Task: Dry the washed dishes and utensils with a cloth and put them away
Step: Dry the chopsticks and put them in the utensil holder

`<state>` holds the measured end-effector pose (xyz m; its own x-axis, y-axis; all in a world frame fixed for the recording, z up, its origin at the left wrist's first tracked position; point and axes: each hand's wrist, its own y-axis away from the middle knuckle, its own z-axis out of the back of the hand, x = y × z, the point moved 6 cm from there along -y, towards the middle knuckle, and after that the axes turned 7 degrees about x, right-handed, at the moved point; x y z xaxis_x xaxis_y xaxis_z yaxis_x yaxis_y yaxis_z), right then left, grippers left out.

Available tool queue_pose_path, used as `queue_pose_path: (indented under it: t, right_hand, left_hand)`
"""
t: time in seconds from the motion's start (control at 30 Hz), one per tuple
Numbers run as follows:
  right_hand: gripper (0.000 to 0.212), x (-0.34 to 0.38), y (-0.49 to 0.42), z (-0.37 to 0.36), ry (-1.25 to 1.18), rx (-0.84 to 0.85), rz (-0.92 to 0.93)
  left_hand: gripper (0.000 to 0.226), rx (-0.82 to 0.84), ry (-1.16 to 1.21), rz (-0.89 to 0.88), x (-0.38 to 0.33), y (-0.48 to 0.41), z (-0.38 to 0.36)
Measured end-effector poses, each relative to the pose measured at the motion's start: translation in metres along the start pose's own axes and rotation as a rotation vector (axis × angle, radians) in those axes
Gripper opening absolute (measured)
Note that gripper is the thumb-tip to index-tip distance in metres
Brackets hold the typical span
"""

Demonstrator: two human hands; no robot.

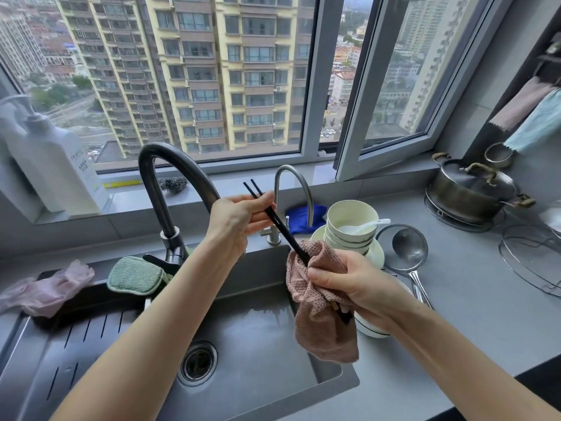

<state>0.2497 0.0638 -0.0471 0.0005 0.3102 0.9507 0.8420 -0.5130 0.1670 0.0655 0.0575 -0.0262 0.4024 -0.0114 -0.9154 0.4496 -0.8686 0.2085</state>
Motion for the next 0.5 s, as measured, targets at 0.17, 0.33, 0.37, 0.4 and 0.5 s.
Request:
queue_pose_path:
  t: [0.17, 0.33, 0.37, 0.4, 0.5]
  right_hand:
    - [0.015, 0.008, -0.003, -0.005, -0.114, 0.042, -0.017]
    - [0.022, 0.016, -0.003, -0.012, -0.159, 0.112, -0.044]
    - [0.022, 0.018, -0.004, -0.016, -0.095, 0.104, -0.024]
    - [0.018, 0.019, -0.007, -0.018, -0.013, 0.081, 0.002]
    - [0.014, 0.025, -0.011, -0.031, 0.197, 0.044, 0.077]
  left_hand:
    - [0.026, 0.397, 0.013, 0.087, 0.012, 0.024, -0.040]
    - [0.022, 0.426, 0.090, 0.048, -0.011, 0.032, -0.030]
    - [0.020, 0.373, 0.062, 0.033, -0.013, 0.033, -0.027]
    - [0.018, 0.314, 0.041, 0.019, -0.015, 0.034, -0.022]
    - [0.016, 0.196, 0.045, -0.023, -0.030, 0.041, -0.004]
